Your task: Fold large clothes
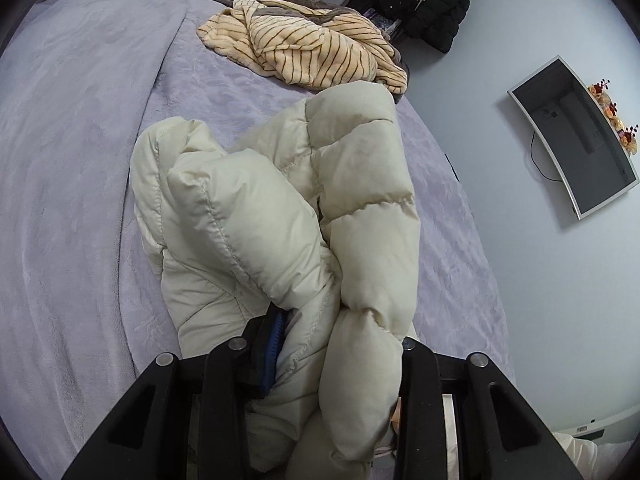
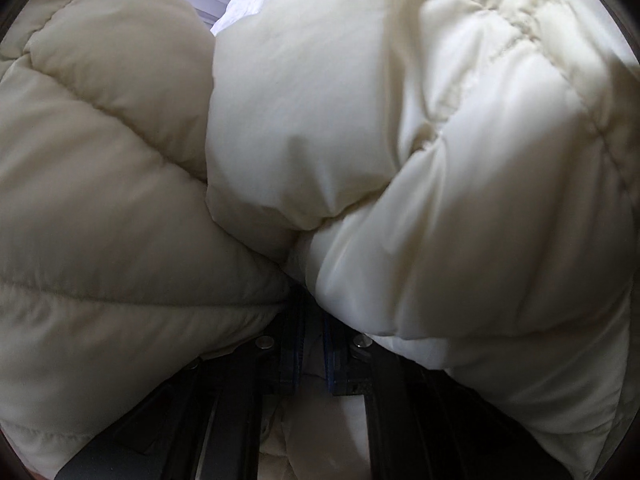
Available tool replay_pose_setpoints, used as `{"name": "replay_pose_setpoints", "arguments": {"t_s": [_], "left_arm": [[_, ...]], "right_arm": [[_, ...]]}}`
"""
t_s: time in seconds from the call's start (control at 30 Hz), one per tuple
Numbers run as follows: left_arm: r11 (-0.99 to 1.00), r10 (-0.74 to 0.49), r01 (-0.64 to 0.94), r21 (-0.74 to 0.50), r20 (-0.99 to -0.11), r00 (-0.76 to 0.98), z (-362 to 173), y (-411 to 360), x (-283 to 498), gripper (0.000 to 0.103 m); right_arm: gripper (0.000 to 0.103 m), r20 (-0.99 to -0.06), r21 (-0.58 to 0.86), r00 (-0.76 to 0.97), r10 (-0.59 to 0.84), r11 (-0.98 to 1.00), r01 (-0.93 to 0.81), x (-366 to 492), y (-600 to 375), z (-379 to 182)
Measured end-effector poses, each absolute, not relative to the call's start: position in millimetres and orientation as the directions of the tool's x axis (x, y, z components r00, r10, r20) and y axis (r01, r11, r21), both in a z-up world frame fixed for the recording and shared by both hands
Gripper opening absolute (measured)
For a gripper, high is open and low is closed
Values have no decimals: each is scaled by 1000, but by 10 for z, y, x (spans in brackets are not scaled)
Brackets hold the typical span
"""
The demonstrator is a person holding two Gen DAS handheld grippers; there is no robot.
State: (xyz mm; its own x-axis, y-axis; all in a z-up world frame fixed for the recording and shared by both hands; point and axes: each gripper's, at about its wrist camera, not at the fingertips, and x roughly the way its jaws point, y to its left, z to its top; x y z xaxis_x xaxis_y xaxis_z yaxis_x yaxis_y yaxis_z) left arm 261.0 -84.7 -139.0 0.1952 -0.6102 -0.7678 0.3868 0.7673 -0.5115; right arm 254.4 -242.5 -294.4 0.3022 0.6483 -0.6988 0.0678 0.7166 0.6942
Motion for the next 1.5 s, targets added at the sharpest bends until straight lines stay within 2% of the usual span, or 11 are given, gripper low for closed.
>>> {"name": "replay_pose_setpoints", "arguments": {"t_s": [0.2, 0.33, 0.43, 0.83, 0.97, 1.17, 1.23, 1.27, 1.3, 1.37, 1.5], "left_arm": [[782, -586, 396, -481, -784, 204, -1393, -863, 2603, 36], [789, -574, 400, -467, -793, 206, -1327, -928, 2609, 36], [788, -565, 421, -449, -799, 205, -1275, -1124, 2557, 36], [731, -558, 532, -427, -823, 105, -1700, -2461, 2301, 36], [675, -634, 526, -517, -771, 56, -1816, -2511, 2286, 63], [630, -666, 544, -553, -746, 14, -1850, -2479, 2313, 65], [625, -664, 559, -545, -747, 14, -1866, -2493, 2363, 65], [622, -660, 572, -534, -751, 17, -1864, -2502, 2344, 65], [620, -655, 587, -520, -755, 22, -1857, -2506, 2321, 65], [614, -643, 621, -488, -765, 34, -1866, -2527, 2285, 65], [605, -613, 680, -414, -787, 66, -1851, -2590, 2152, 65]], "right_arm": [[11, -676, 726, 305, 671, 676, 124, 2550, -2696, -2501], [11, -780, 569, 390, 489, 815, 114, 2135, -3083, -1973], [11, -814, 538, 385, 435, 815, 216, 1769, -3437, -2123], [5, -619, 784, 455, 641, 539, 307, 1424, -4033, -2981], [5, -560, 828, 475, 679, 480, 291, 1350, -4136, -3035], [11, -498, 867, 518, 696, 391, 308, 1187, -4512, -2932], [16, -493, 870, 546, 677, 373, 323, 1068, -4716, -2856], [26, -487, 873, 563, 667, 356, 333, 999, -4832, -2813], [52, -488, 872, 580, 652, 349, 343, 836, -4969, -2728], [79, -515, 857, 604, 608, 376, 353, 772, -5197, -2536], [79, -509, 854, 621, 595, 440, 279, 936, -5386, -2023]]}}
